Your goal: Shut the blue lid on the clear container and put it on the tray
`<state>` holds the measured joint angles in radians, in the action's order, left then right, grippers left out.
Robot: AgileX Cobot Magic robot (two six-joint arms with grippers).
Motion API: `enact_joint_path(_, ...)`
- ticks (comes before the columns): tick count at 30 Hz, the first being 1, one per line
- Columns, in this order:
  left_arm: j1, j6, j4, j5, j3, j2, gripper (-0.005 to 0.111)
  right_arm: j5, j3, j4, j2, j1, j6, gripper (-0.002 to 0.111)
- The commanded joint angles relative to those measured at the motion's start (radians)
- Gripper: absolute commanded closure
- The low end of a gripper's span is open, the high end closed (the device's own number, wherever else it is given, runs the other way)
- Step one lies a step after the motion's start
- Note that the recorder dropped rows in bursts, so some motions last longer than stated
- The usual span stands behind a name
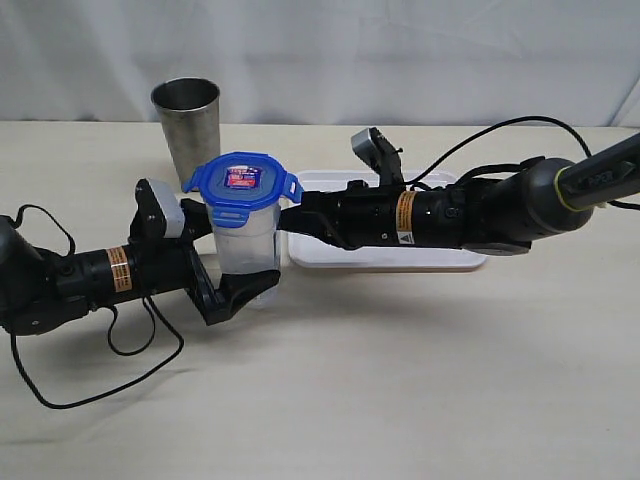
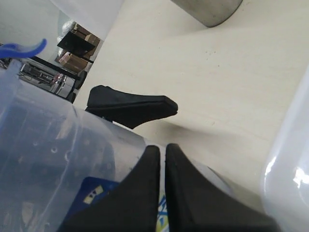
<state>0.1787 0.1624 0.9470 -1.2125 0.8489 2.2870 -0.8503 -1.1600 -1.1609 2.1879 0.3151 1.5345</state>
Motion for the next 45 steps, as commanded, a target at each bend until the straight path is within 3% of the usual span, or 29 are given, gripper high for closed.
enact_joint_path(1,0.008,0.007,-0.010,-0.009,0.003,0.002,0.002,0.002,-0.002,0.006,-0.002,0.001,0.015,0.104)
enact_joint_path(45,0.031,0.007,0.004,-0.009,0.014,-0.023,0.002,-0.016,-0.002,-0.058,-0.002,0.001,0.044,0.104)
